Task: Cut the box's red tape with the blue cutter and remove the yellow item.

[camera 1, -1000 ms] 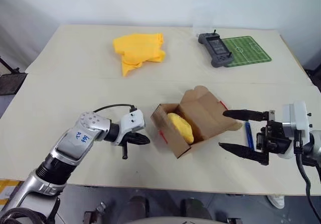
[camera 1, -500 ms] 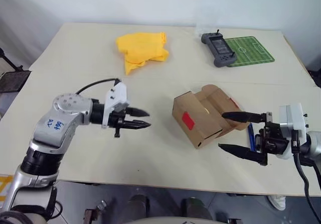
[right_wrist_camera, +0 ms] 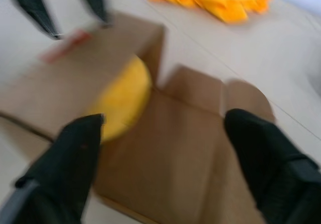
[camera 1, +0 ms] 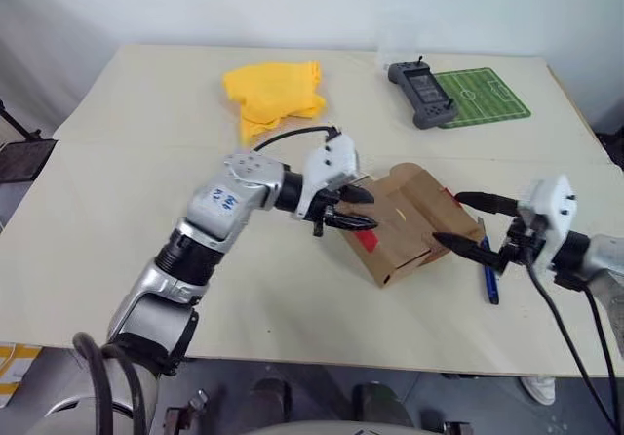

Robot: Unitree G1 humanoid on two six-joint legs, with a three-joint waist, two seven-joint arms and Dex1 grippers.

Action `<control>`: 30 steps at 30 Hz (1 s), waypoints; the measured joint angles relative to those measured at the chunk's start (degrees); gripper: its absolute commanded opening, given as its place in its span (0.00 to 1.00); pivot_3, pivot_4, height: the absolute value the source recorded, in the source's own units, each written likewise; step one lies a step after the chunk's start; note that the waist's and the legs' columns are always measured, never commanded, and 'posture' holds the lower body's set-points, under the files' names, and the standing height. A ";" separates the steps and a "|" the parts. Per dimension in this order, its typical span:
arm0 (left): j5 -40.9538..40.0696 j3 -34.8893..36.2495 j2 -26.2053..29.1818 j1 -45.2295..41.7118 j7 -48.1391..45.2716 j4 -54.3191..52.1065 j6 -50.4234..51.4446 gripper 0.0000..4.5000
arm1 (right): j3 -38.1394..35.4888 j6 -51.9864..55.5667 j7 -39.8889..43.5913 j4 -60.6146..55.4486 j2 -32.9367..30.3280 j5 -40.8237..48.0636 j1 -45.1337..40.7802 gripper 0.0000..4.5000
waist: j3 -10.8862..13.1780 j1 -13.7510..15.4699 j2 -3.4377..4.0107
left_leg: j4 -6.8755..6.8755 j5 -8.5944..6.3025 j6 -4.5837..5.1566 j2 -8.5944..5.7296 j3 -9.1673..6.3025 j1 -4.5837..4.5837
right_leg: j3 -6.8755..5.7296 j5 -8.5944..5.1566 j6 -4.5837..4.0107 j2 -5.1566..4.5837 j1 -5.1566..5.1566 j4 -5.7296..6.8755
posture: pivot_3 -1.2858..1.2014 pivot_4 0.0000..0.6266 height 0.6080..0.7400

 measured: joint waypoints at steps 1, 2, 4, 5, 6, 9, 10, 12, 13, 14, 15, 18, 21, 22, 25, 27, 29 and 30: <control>0.34 -0.04 -0.19 0.00 -0.02 0.55 -0.31 0.23 | 1.31 -0.58 -0.59 0.30 0.31 -1.61 -0.87 0.65 | 0.00 -0.12 0.00 | -0.02 0.02 -0.03 0.02 -0.01 -0.02 | 0.00 0.00 0.00 0.03 -0.05 0.03 | 0.52 0.24 1.00; 0.70 -0.02 -0.35 0.00 0.02 1.13 -0.63 0.17 | 3.09 -1.51 -1.31 0.77 0.53 -3.66 -1.97 0.58 | 0.00 -0.28 0.01 | -0.06 0.03 -0.05 0.02 -0.02 -0.02 | -0.02 0.00 0.00 0.03 -0.08 0.07 | 0.52 0.24 1.00; 1.49 0.04 -0.87 -0.01 0.25 1.30 -1.35 0.03 | 5.70 -2.76 -2.41 1.40 1.25 -6.84 -3.27 0.42 | 0.00 -0.30 0.01 | -0.10 0.04 -0.08 0.03 -0.06 -0.03 | -0.06 0.00 -0.01 0.03 -0.10 0.07 | 0.52 0.24 1.00; 1.93 -0.01 -0.86 -0.01 0.25 1.33 -1.83 0.00 | 6.76 -3.28 -2.84 1.66 1.92 -7.98 -3.81 0.35 | 0.00 -0.30 0.01 | -0.10 0.04 -0.08 0.01 -0.07 -0.03 | -0.07 0.00 -0.01 0.01 -0.09 0.07 | 0.52 0.24 1.00; 2.48 -0.01 -0.78 -0.01 0.25 1.34 -2.19 0.00 | 7.89 -3.55 -3.29 1.69 2.77 -8.90 -4.32 0.28 | 0.00 -0.31 0.01 | -0.09 0.04 -0.08 0.00 -0.08 -0.03 | -0.07 0.00 -0.01 0.00 -0.08 0.06 | 0.52 0.24 1.00; 3.37 -0.36 -0.50 -0.01 -0.13 0.98 -2.45 0.00 | 10.87 -3.61 -3.27 0.79 5.57 -9.19 -4.70 0.05 | -0.01 -0.31 0.01 | -0.07 0.04 -0.08 -0.01 -0.10 -0.03 | -0.09 0.00 -0.01 -0.01 -0.05 0.06 | 0.52 0.24 1.00; 3.41 -0.56 -0.05 0.06 -0.53 0.56 -2.29 0.00 | 11.39 -3.41 -3.05 0.25 5.81 -8.96 -4.79 0.00 | -0.01 -0.30 0.01 | -0.05 0.04 -0.08 -0.01 -0.12 -0.03 | -0.10 0.00 -0.01 -0.01 -0.03 0.07 | 0.52 0.24 1.00; 3.39 -0.88 2.54 0.60 -2.15 -1.74 -1.45 0.00 | 11.97 -3.00 -2.09 -1.73 5.84 -8.18 -4.85 0.00 | -0.01 -0.37 0.02 | -0.04 0.04 -0.08 -0.01 -0.16 -0.02 | -0.12 0.00 -0.01 0.00 0.00 0.06 | 0.52 0.24 1.00; 3.34 -0.86 3.77 0.92 -2.95 -3.11 -0.54 0.00 | 11.98 -2.30 -1.69 -2.73 5.84 -7.59 -4.91 0.00 | -0.02 -0.37 0.03 | -0.04 0.04 -0.08 0.00 -0.18 0.00 | -0.15 0.00 -0.01 0.00 0.04 0.05 | 0.52 0.24 1.00; 3.21 -0.73 5.11 1.50 -3.67 -4.56 0.35 0.00 | 12.07 -1.20 -1.19 -4.06 5.84 -6.73 -4.96 0.00 | -0.02 -0.49 0.04 | -0.03 0.04 -0.08 0.00 -0.20 0.00 | -0.15 0.00 -0.01 0.00 0.05 0.05 | 0.52 0.24 1.00; 3.03 -0.30 6.32 2.26 -4.22 -5.81 1.28 0.00 | 12.26 -0.01 -0.92 -5.55 5.84 -5.69 -5.04 0.00 | -0.03 -0.72 0.04 | -0.03 0.05 -0.08 0.01 -0.22 0.03 | -0.15 0.00 -0.01 0.00 0.08 0.06 | 0.52 0.24 1.00; 1.92 0.65 10.47 4.98 -5.87 -9.20 4.31 0.00 | 13.58 4.36 0.28 -9.99 5.84 -1.97 -6.13 0.00 | -0.03 -1.19 0.05 | -0.03 0.08 -0.14 0.03 -0.27 0.13 | -0.17 0.00 -0.01 0.01 0.19 0.01 | 0.52 0.24 1.00; 1.83 0.53 14.22 7.83 -6.30 -10.88 7.62 0.00 | 14.67 7.77 1.29 -13.34 5.84 1.44 -6.53 0.00 | -0.03 -0.99 0.06 | -0.01 0.16 -0.15 0.00 -0.31 0.30 | -0.15 0.00 -0.02 -0.02 0.36 -0.10 | 0.52 0.24 1.00; 2.41 0.30 15.18 9.40 -5.77 -10.27 8.89 0.00 | 14.90 8.74 1.51 -14.28 5.83 2.35 -6.64 0.00 | -0.02 -0.92 0.06 | -0.01 0.21 -0.14 -0.03 -0.33 0.29 | -0.14 0.00 -0.01 -0.03 0.35 -0.07 | 0.52 0.24 1.00; 2.92 0.05 16.63 14.65 -4.05 -10.54 12.88 0.00 | 16.68 11.98 2.08 -16.68 5.72 4.62 -6.58 0.00 | 0.07 -0.80 -0.09 | -0.01 0.29 -0.17 -0.05 -0.48 0.04 | -0.14 0.00 -0.02 -0.03 0.12 0.01 | 0.52 0.24 1.00; 2.81 0.26 17.25 15.86 -3.16 -12.22 14.67 0.00 | 17.41 13.15 2.05 -17.36 5.72 5.06 -6.56 0.00 | 0.07 -0.69 -0.10 | -0.01 0.31 -0.20 -0.07 -0.56 -0.04 | -0.18 0.01 -0.03 -0.03 0.05 0.02 | 0.52 0.24 1.00; 2.65 1.35 17.87 16.97 -1.88 -14.42 16.04 0.00 | 18.36 13.66 1.54 -17.43 5.84 4.98 -6.42 0.00 | 0.07 -0.76 -0.10 | -0.11 0.32 -0.22 -0.07 -0.58 -0.04 | -0.21 0.00 -0.05 -0.04 0.01 0.02 | 0.52 0.24 1.00; 2.41 2.20 17.85 17.54 -1.09 -15.11 16.55 0.00 | 18.63 13.83 1.23 -17.42 6.25 4.90 -6.41 0.00 | 0.07 -0.79 -0.10 | -0.15 0.33 -0.23 -0.07 -0.60 -0.05 | -0.25 0.00 -0.05 -0.03 0.02 0.03 | 0.52 0.24 1.00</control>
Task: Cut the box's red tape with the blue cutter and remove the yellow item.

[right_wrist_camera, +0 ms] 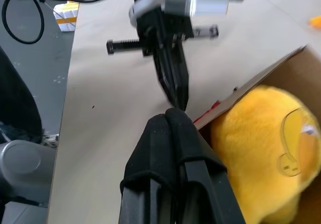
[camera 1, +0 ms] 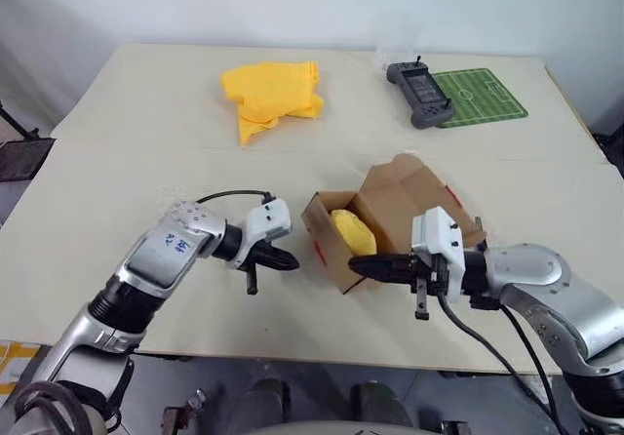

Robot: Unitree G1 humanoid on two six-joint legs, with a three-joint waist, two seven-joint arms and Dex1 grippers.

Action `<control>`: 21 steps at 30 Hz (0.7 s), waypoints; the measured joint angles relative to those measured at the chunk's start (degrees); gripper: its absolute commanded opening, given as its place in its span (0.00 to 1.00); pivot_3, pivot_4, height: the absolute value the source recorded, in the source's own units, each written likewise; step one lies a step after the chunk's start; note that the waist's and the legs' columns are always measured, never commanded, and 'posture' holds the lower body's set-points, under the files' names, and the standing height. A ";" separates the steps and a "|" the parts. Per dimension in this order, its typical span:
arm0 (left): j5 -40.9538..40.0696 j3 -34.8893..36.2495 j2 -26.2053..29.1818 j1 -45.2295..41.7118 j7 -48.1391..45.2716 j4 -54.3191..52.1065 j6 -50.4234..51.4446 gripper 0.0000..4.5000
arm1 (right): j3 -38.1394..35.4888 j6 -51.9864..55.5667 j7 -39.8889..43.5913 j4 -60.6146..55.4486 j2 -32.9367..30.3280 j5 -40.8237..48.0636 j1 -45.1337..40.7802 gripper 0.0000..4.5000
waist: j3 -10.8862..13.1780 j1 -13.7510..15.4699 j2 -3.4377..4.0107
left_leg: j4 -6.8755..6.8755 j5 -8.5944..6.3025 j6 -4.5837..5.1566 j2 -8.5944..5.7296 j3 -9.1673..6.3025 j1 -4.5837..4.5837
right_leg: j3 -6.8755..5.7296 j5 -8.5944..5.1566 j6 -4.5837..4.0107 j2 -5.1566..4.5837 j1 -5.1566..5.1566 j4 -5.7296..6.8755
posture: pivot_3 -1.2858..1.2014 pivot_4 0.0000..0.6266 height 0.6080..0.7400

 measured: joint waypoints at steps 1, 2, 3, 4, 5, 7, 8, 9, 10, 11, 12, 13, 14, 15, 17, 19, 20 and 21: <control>-0.20 0.75 -0.03 0.50 0.76 -0.39 0.35 0.00 | 0.08 0.03 -0.17 0.13 0.35 -0.12 0.05 0.00 | 0.00 -0.06 0.00 | -0.02 0.01 -0.01 0.00 -0.02 0.00 | -0.04 0.00 0.00 0.00 0.00 0.01 | 0.52 0.24 1.00; -0.31 1.17 -0.05 0.86 1.35 -0.55 0.57 0.00 | 0.08 0.02 -0.25 0.25 0.42 -0.19 0.11 0.00 | 0.00 -0.09 0.00 | -0.03 0.01 -0.01 0.00 -0.02 0.00 | -0.05 0.00 0.00 0.00 0.00 0.01 | 0.52 0.24 1.00; -0.54 1.56 -0.18 1.18 2.06 -0.63 0.80 0.00 | 0.08 0.02 -0.33 0.47 0.42 -0.34 0.11 0.00 | 0.00 -0.07 0.00 | -0.04 0.01 -0.01 0.00 -0.03 0.00 | -0.07 0.00 0.00 0.00 0.01 0.01 | 0.52 0.24 1.00; -0.82 2.00 -0.44 1.31 2.61 -0.65 1.09 0.00 | 0.08 0.02 -0.45 0.71 0.42 -0.54 0.11 0.00 | 0.00 -0.06 0.00 | -0.03 0.01 -0.01 -0.01 -0.05 -0.01 | -0.09 0.00 0.00 -0.01 0.02 0.01 | 0.52 0.24 1.00; -1.03 2.54 -0.62 1.37 3.18 -0.69 1.17 0.00 | 0.08 0.02 -0.60 1.05 0.42 -0.64 0.12 0.00 | 0.00 -0.05 0.00 | -0.03 0.01 -0.01 -0.02 -0.06 -0.02 | -0.10 0.00 0.00 -0.01 0.03 0.01 | 0.52 0.24 1.00; -1.43 3.47 -0.05 1.94 3.36 -1.01 0.40 0.00 | 0.08 0.09 -0.73 1.66 0.42 -0.97 0.20 0.00 | 0.00 -0.13 0.00 | -0.05 0.01 -0.01 -0.02 -0.06 -0.02 | -0.11 0.00 0.00 -0.01 0.03 0.00 | 0.52 0.24 1.00; -1.59 4.04 0.43 2.40 3.19 -1.10 -0.42 0.00 | 0.09 0.21 -0.85 2.39 0.44 -1.30 0.27 0.00 | 0.00 -0.16 0.00 | -0.06 0.01 -0.02 -0.01 -0.07 -0.02 | -0.13 0.00 -0.01 -0.01 0.03 0.00 | 0.52 0.24 1.00; -2.14 5.04 0.62 2.77 2.77 -1.08 -1.31 0.00 | 0.17 0.30 -1.04 3.40 0.59 -1.57 0.30 0.00 | 0.00 -0.21 0.00 | -0.07 0.01 -0.03 -0.01 -0.07 -0.02 | -0.14 0.00 -0.01 -0.01 0.02 0.00 | 0.52 0.24 1.00; -2.91 5.96 0.65 2.82 2.23 -1.08 -1.96 0.00 | 0.47 0.36 -1.27 4.37 0.80 -1.99 0.32 0.00 | 0.00 -0.23 0.00 | -0.07 0.02 -0.03 -0.01 -0.07 -0.02 | -0.15 0.00 -0.01 -0.01 0.02 0.00 | 0.52 0.24 1.00; -3.75 6.87 0.63 2.81 1.75 -1.14 -2.39 0.00 | 0.91 0.31 -1.32 5.04 1.17 -2.38 0.31 0.00 | 0.00 -0.25 0.00 | -0.07 0.02 -0.04 -0.01 -0.07 -0.02 | -0.16 0.00 -0.02 -0.01 0.02 0.00 | 0.52 0.24 1.00; -5.02 8.28 0.64 2.74 0.90 -1.18 -2.89 0.00 | 1.72 0.17 -1.39 5.72 1.90 -2.93 0.30 0.00 | 0.00 -0.29 0.00 | -0.07 0.02 -0.04 0.00 -0.07 -0.02 | -0.17 -0.01 -0.02 -0.01 0.02 0.00 | 0.52 0.24 1.00; -6.22 9.34 0.68 2.54 -0.05 -1.33 -3.15 0.00 | 2.34 0.04 -1.45 6.03 2.48 -3.19 0.30 0.00 | 0.00 -0.28 0.00 | -0.08 0.02 -0.05 0.00 -0.08 -0.02 | -0.18 -0.01 -0.03 -0.01 0.02 0.00 | 0.52 0.24 1.00; -7.89 10.19 0.94 2.09 -1.26 -1.59 -3.11 0.00 | 2.49 -0.28 -1.50 6.22 3.28 -3.33 0.31 0.00 | 0.00 -0.28 0.00 | -0.07 0.03 -0.05 0.00 -0.10 -0.03 | -0.20 -0.01 -0.03 -0.01 0.02 -0.01 | 0.52 0.24 1.00; -9.61 11.06 1.33 1.38 -2.58 -1.97 -3.10 0.00 | 2.51 -0.86 -1.50 6.27 3.96 -3.58 0.30 0.00 | 0.00 -0.28 0.00 | -0.07 0.03 -0.06 0.00 -0.11 -0.03 | -0.22 -0.01 -0.03 -0.02 0.02 0.00 | 0.52 0.24 1.00; -12.27 13.03 2.01 -0.13 -4.26 -2.65 -3.11 0.00 | 2.45 -1.20 -1.26 6.26 4.32 -3.58 0.30 0.00 | 0.00 -0.28 0.00 | -0.07 0.03 -0.05 -0.02 -0.12 -0.03 | -0.23 -0.01 -0.03 -0.03 0.04 0.00 | 0.52 0.24 1.00; -14.09 14.24 2.40 -1.06 -5.36 -2.97 -3.03 0.00 | 2.30 -1.22 -1.14 6.24 4.33 -3.54 0.31 0.00 | 0.00 -0.28 0.00 | -0.07 0.03 -0.05 -0.02 -0.13 -0.02 | -0.25 -0.01 -0.03 -0.03 0.05 0.00 | 0.52 0.24 1.00; -14.99 14.47 1.59 -2.19 -5.38 -2.79 -2.95 0.00 | 1.78 -1.54 -0.64 6.05 4.11 -3.40 0.71 0.00 | 0.01 -0.18 0.00 | -0.07 0.03 -0.06 -0.03 -0.16 -0.03 | -0.27 -0.01 -0.03 -0.03 0.06 0.00 | 0.52 0.24 1.00; -15.16 14.52 -0.44 -3.82 -4.82 -2.32 -3.06 0.00 | 1.05 -1.82 0.02 5.65 3.56 -2.69 1.35 0.00 | 0.02 0.31 0.02 | -0.02 0.03 -0.05 -0.10 -0.32 -0.04 | -0.38 -0.01 -0.03 -0.07 0.11 -0.04 | 0.52 0.24 1.00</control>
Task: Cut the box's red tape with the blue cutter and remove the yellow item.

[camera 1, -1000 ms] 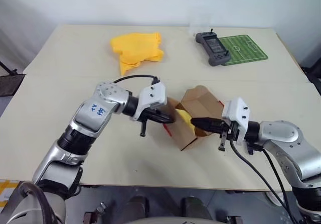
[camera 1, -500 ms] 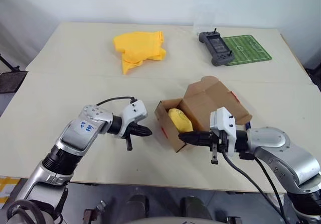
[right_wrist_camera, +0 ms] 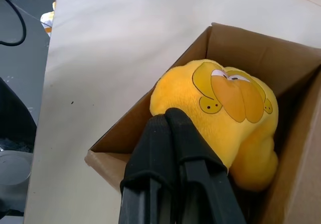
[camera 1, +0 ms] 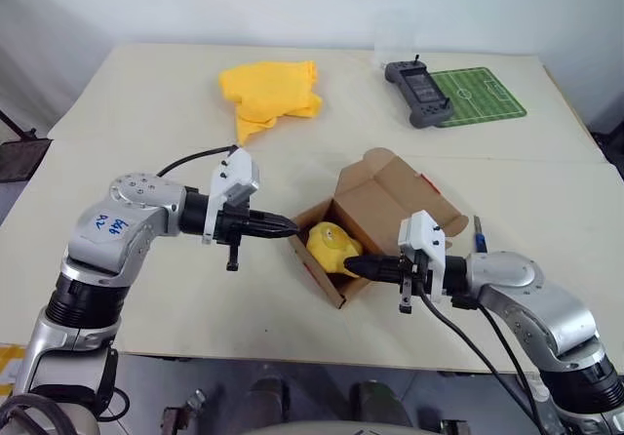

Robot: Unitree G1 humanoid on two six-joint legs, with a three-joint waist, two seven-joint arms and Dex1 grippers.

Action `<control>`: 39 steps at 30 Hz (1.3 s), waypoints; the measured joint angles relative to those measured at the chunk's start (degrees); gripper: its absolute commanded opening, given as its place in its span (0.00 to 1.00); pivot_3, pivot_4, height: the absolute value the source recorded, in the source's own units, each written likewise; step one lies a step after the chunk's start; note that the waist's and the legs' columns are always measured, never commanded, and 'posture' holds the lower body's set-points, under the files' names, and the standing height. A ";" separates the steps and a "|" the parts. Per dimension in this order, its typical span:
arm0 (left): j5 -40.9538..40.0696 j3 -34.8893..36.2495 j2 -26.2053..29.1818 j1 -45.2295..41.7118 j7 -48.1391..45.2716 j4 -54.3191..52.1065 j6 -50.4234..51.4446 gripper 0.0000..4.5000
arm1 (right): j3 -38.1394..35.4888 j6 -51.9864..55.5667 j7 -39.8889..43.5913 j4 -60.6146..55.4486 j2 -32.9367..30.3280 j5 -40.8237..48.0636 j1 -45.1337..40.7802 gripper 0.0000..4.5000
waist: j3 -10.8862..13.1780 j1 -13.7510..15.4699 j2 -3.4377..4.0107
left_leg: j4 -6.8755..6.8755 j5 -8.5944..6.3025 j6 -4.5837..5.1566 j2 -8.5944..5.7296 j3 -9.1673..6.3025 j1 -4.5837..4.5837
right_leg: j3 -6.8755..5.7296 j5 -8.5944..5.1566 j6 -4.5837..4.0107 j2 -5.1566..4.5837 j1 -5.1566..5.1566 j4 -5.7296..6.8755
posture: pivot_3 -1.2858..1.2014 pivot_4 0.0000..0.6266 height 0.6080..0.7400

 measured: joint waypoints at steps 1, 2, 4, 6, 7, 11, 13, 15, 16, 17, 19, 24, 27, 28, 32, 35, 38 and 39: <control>-0.11 -0.15 -1.67 -1.27 0.66 0.17 -0.24 0.00 | -0.67 -0.10 0.42 -0.41 -0.33 0.56 0.33 0.00 | 0.00 0.31 0.00 | 0.04 0.00 0.00 -0.03 -0.03 -0.01 | -0.02 0.00 0.00 -0.01 0.00 -0.01 | 0.52 0.24 1.00; 0.06 -1.13 -3.50 -2.86 1.54 0.41 -0.84 0.00 | -2.34 0.08 0.48 -1.38 -0.60 2.03 0.86 0.00 | 0.00 0.62 -0.01 | 0.03 0.00 0.00 -0.05 -0.05 -0.01 | -0.03 0.00 0.00 -0.02 0.07 -0.01 | 0.52 0.24 1.00; 0.58 -3.22 -4.96 -3.52 2.22 0.44 -1.79 0.00 | -5.62 1.11 0.14 -3.41 -0.67 5.27 1.02 0.04 | 0.00 0.64 0.00 | -0.02 0.00 0.00 -0.07 -0.05 -0.01 | -0.03 0.01 0.00 -0.02 0.09 0.02 | 0.52 0.24 1.00; 1.43 -5.70 -5.84 -3.09 2.50 0.67 -2.74 0.00 | -9.69 3.21 0.11 -5.95 -2.32 10.25 1.69 0.14 | 0.01 0.47 0.00 | -0.12 0.00 0.00 -0.04 -0.05 -0.02 | -0.05 0.00 0.00 0.01 0.06 0.01 | 0.52 0.24 1.00; 2.24 -6.94 -5.79 -2.77 2.53 0.70 -3.50 0.00 | -12.58 4.46 0.37 -7.24 -4.15 12.90 2.55 0.21 | 0.01 0.47 0.02 | -0.16 0.00 0.00 -0.04 -0.06 -0.02 | -0.07 0.00 0.00 0.01 0.06 -0.01 | 0.52 0.24 1.00; 3.45 -7.74 -4.42 -1.61 2.47 0.79 -5.24 0.00 | -22.48 6.35 1.38 -8.89 -10.01 18.29 5.01 0.52 | 0.02 0.33 0.01 | -0.22 0.01 0.00 -0.02 -0.05 -0.02 | -0.08 0.00 0.00 0.02 0.08 -0.07 | 0.52 0.24 1.00; 3.47 -7.77 -4.09 -1.67 2.25 0.71 -5.68 0.09 | -25.77 6.36 2.11 -8.96 -11.85 19.55 6.24 0.67 | 0.03 0.37 0.01 | -0.19 0.01 0.00 -0.03 -0.05 -0.02 | -0.08 0.00 0.00 0.02 0.11 -0.10 | 0.52 0.24 1.00; 4.43 -7.95 -2.30 -1.55 2.79 0.53 -5.67 0.19 | -31.35 6.44 5.17 -8.29 -15.61 19.79 9.45 0.83 | 0.08 0.58 0.08 | -0.21 0.01 0.03 -0.08 -0.04 -0.03 | -0.08 0.00 0.00 -0.01 0.11 -0.11 | 0.52 0.24 1.00; 5.26 -7.96 -0.76 -1.58 3.06 0.57 -5.42 0.27 | -35.25 6.43 6.87 -7.50 -17.71 19.74 10.89 0.91 | 0.09 0.70 0.08 | -0.22 0.01 0.04 -0.08 -0.04 -0.03 | -0.08 0.00 0.00 0.00 0.12 -0.11 | 0.52 0.24 1.00; 5.70 -7.88 0.65 -1.59 3.09 0.59 -5.00 0.33 | -38.29 6.38 8.04 -6.84 -19.20 19.65 11.62 0.98 | 0.09 0.75 0.08 | -0.24 0.01 0.04 -0.07 -0.04 -0.02 | -0.09 0.00 0.00 0.01 0.14 -0.11 | 0.52 0.24 1.00; 6.00 -8.39 2.79 -1.63 2.13 0.10 -3.93 0.47 | -42.31 6.16 10.21 -6.83 -20.64 19.63 13.46 1.00 | 0.09 0.78 0.07 | -0.23 0.01 0.04 -0.04 -0.06 0.00 | -0.11 0.00 0.00 0.02 0.18 -0.11 | 0.52 0.24 1.00; 5.86 -11.48 2.93 -3.70 1.02 -1.94 -0.10 0.80 | -45.19 5.64 12.01 -7.08 -20.73 19.40 16.93 1.00 | 0.11 1.02 0.04 | -0.13 0.02 0.06 -0.06 -0.08 -0.02 | -0.12 0.00 0.00 0.00 0.22 -0.10 | 0.52 0.24 1.00; 6.40 -12.99 -0.14 -7.37 2.30 -1.59 1.30 0.99 | -46.43 4.28 12.56 -7.78 -20.54 17.93 19.26 1.00 | 0.12 1.11 0.02 | -0.06 0.02 0.07 -0.11 -0.10 -0.04 | -0.13 0.00 0.00 -0.02 0.26 -0.11 | 0.52 0.24 1.00; 6.77 -14.26 -0.92 -8.54 2.41 -1.61 1.65 0.99 | -46.45 3.66 12.62 -8.35 -20.02 17.50 19.86 1.00 | 0.13 1.01 0.00 | -0.06 0.02 0.08 -0.11 -0.10 -0.04 | -0.12 0.00 0.01 -0.01 0.27 -0.11 | 0.52 0.24 1.00; 10.88 -19.83 -3.28 -10.35 3.16 0.44 0.08 0.99 | -46.13 1.64 11.83 -9.34 -18.15 16.40 20.60 1.00 | 0.12 0.69 0.01 | -0.07 0.02 0.07 -0.14 -0.07 -0.02 | -0.12 0.00 0.00 0.04 0.26 -0.11 | 0.52 0.24 1.00; 15.89 -25.13 -4.85 -11.32 3.48 4.10 -3.47 0.99 | -45.51 0.75 10.41 -11.08 -17.14 16.00 21.26 1.00 | 0.12 0.75 0.01 | -0.05 0.04 0.04 -0.18 -0.07 -0.02 | -0.13 0.00 0.01 0.06 0.24 -0.09 | 0.52 0.24 1.00; 19.31 -27.67 -7.23 -12.58 3.84 7.56 -7.02 0.86 | -43.84 0.51 9.50 -13.16 -15.92 16.01 22.29 1.00 | 0.13 0.89 0.01 | 0.00 0.04 0.05 -0.17 -0.08 -0.03 | -0.11 0.00 0.01 0.01 0.25 -0.08 | 0.52 0.24 1.00; 20.15 -27.93 -7.56 -12.71 3.83 8.38 -7.90 0.79 | -43.79 -0.12 9.35 -13.70 -15.26 15.97 22.79 1.00 | 0.13 0.90 0.01 | -0.01 0.05 0.06 -0.17 -0.08 -0.04 | -0.11 0.01 0.01 0.01 0.25 -0.08 | 0.52 0.24 1.00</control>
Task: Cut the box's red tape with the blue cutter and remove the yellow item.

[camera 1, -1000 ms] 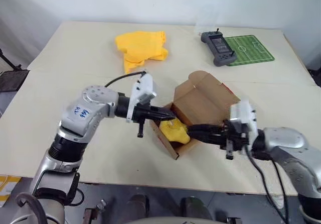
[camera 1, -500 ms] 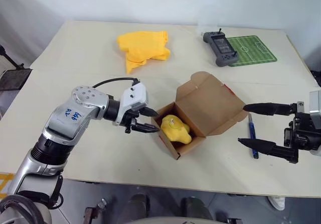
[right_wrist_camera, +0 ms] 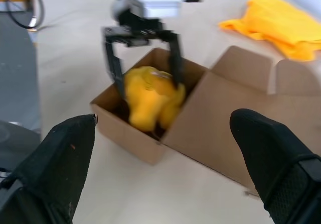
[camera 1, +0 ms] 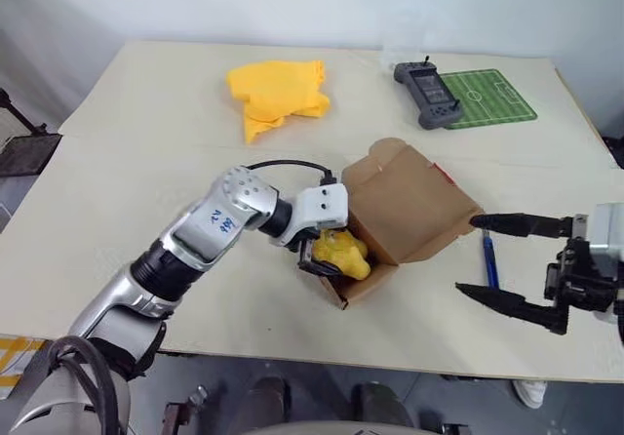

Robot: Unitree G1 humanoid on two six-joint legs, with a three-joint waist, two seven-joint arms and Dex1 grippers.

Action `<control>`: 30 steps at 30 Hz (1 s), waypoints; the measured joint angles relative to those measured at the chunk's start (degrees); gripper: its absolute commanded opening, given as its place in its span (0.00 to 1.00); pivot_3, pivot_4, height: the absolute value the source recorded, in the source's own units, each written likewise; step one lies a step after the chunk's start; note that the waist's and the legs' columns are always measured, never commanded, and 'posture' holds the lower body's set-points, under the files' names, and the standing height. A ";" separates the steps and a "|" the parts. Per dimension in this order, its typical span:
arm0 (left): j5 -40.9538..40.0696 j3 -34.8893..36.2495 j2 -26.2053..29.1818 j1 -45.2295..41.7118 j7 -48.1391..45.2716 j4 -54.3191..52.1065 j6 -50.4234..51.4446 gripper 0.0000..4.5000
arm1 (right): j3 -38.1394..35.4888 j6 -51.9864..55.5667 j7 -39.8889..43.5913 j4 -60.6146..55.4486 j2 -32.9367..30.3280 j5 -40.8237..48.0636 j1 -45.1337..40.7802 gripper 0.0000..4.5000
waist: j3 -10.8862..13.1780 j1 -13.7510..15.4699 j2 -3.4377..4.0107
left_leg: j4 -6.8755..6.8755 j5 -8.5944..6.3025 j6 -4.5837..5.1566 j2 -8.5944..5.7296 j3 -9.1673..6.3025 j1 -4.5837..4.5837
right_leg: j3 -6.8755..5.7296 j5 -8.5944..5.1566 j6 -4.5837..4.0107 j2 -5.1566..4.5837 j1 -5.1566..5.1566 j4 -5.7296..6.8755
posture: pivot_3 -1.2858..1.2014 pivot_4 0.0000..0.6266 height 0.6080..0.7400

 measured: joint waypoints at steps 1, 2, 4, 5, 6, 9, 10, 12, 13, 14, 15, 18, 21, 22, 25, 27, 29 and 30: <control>0.76 0.00 -0.62 -0.15 -0.02 1.35 -0.89 0.73 | 0.03 -0.83 -0.10 -0.29 1.04 -0.14 0.79 1.00 | 0.00 0.01 0.00 | 0.00 0.00 0.00 -0.01 -0.02 0.00 | -0.02 0.00 0.00 0.01 0.01 0.02 | 0.52 0.24 1.00; 1.15 -0.03 -0.85 -0.16 -0.09 2.05 -1.51 0.66 | 0.20 -1.57 -0.14 -0.44 1.87 -0.26 1.33 1.00 | 0.00 0.01 -0.01 | 0.00 0.00 0.00 -0.01 -0.02 0.00 | -0.02 0.00 0.00 0.01 0.00 0.01 | 0.52 0.24 1.00; 1.85 0.05 -1.27 -0.17 -0.42 3.55 -2.58 0.52 | 0.26 -3.16 -0.25 -0.56 3.28 -1.02 2.14 1.00 | 0.00 0.01 0.00 | 0.00 0.00 0.00 -0.01 -0.02 0.01 | -0.02 0.00 0.00 0.01 0.00 0.03 | 0.52 0.24 1.00; 1.96 0.09 -1.52 -0.17 -0.60 3.83 -2.85 0.45 | 0.29 -3.92 -0.31 -0.59 3.63 -1.36 2.69 1.00 | 0.00 0.00 0.00 | 0.01 0.00 0.00 0.00 -0.02 0.01 | -0.02 0.00 0.00 0.01 0.00 0.04 | 0.52 0.24 1.00; 1.97 0.16 -1.81 -0.18 -0.82 3.96 -3.04 0.38 | 0.40 -4.55 -0.41 -0.60 4.31 -1.63 3.22 1.00 | 0.00 0.00 0.00 | 0.02 0.00 0.00 0.00 -0.02 0.01 | -0.02 0.00 0.00 0.01 0.00 0.05 | 0.52 0.24 1.00; 1.71 1.12 -2.83 -0.33 -1.71 5.53 -3.43 0.19 | 2.26 -7.22 -0.54 -0.54 6.92 -2.90 4.10 1.00 | 0.00 -0.01 0.00 | 0.05 0.00 0.00 0.00 -0.03 0.01 | -0.02 0.00 0.00 0.02 0.00 0.08 | 0.52 0.24 1.00; 1.57 1.87 -3.29 -0.40 -1.88 6.08 -3.49 0.12 | 3.14 -8.67 -0.53 -0.53 8.17 -3.47 4.28 1.00 | 0.00 -0.02 -0.01 | 0.06 0.00 0.00 0.00 -0.03 0.01 | -0.02 0.00 0.00 0.01 0.00 0.07 | 0.52 0.24 1.00; 0.18 4.03 -4.43 -1.06 -2.42 7.64 -3.54 0.02 | 4.49 -10.39 -0.54 -0.01 9.38 -4.12 4.59 1.00 | 0.00 -0.04 0.00 | 0.08 0.00 0.00 0.01 -0.03 0.01 | -0.01 0.00 0.00 0.01 0.00 0.10 | 0.52 0.24 1.00; -0.84 5.85 -5.47 -1.95 -2.72 8.68 -3.75 0.00 | 4.84 -11.19 -0.56 0.46 9.82 -4.55 4.54 1.00 | 0.01 -0.01 -0.02 | 0.10 0.00 0.00 0.01 -0.03 -0.01 | -0.02 0.00 0.00 0.00 0.00 0.09 | 0.52 0.24 1.00; -1.70 7.35 -5.94 -2.82 -2.97 9.21 -4.24 0.00 | 4.93 -11.75 -0.60 0.76 9.88 -4.80 4.42 1.00 | 0.01 -0.01 -0.02 | 0.10 0.01 0.00 0.01 -0.03 -0.01 | -0.01 0.00 0.00 -0.01 0.00 0.09 | 0.52 0.24 1.00; -2.18 8.78 -6.32 -3.73 -3.07 9.89 -4.91 0.00 | 4.95 -12.31 -0.62 1.05 9.88 -5.07 4.28 1.00 | 0.01 -0.03 -0.01 | 0.10 0.00 0.00 0.00 -0.03 0.00 | -0.02 0.00 0.00 -0.01 0.00 0.09 | 0.52 0.24 1.00; -2.89 11.96 -7.88 -4.98 -3.13 13.17 -8.16 0.00 | 5.23 -14.05 -0.77 3.01 10.04 -5.62 3.60 1.00 | 0.00 -0.04 0.00 | 0.09 0.01 0.00 -0.03 -0.03 0.02 | -0.03 0.00 0.00 0.00 0.00 0.10 | 0.52 0.24 1.00; -4.23 14.70 -11.00 -4.96 -2.92 18.10 -11.82 0.00 | 6.49 -15.30 -1.64 4.53 10.78 -5.95 2.60 1.00 | 0.01 -0.04 -0.01 | 0.10 0.01 -0.01 -0.04 -0.03 0.01 | -0.04 0.00 0.00 0.00 -0.01 0.12 | 0.52 0.24 1.00; -4.96 15.96 -12.28 -4.96 -2.84 19.47 -13.27 0.00 | 6.91 -15.61 -1.97 5.00 11.32 -5.99 2.07 1.00 | 0.01 -0.03 -0.01 | 0.10 0.01 -0.01 -0.03 -0.03 0.02 | -0.04 0.00 0.00 -0.01 -0.02 0.12 | 0.52 0.24 1.00; -8.86 21.99 -15.83 -4.92 -1.63 22.45 -17.15 0.00 | 8.01 -16.82 -3.04 6.05 12.04 -6.41 0.83 1.00 | 0.01 -0.05 -0.02 | 0.10 0.01 -0.01 -0.01 -0.03 0.00 | -0.05 0.00 0.01 -0.01 -0.05 0.13 | 0.52 0.24 1.00; -11.63 26.27 -17.21 -4.81 -0.62 23.40 -19.36 0.00 | 9.17 -17.61 -3.68 6.67 12.65 -6.95 0.35 1.00 | 0.01 -0.07 -0.02 | 0.09 0.02 -0.02 0.00 -0.04 0.00 | -0.06 0.00 0.00 0.00 -0.07 0.17 | 0.52 0.24 1.00; -15.41 31.25 -17.80 -3.59 0.73 22.93 -20.32 0.00 | 10.29 -18.22 -4.32 7.29 13.62 -7.27 -0.04 1.00 | -0.01 -0.35 0.01 | 0.07 0.02 -0.04 -0.01 -0.04 0.03 | -0.05 0.00 0.00 0.01 -0.08 0.18 | 0.52 0.24 1.00; -17.67 33.85 -17.80 -2.28 1.61 21.76 -19.66 0.00 | 11.34 -18.58 -4.51 7.44 14.02 -7.45 -0.74 1.00 | -0.01 -0.65 0.02 | 0.05 0.03 -0.04 0.01 -0.04 0.04 | -0.03 0.00 0.00 0.01 -0.09 0.18 | 0.52 0.24 1.00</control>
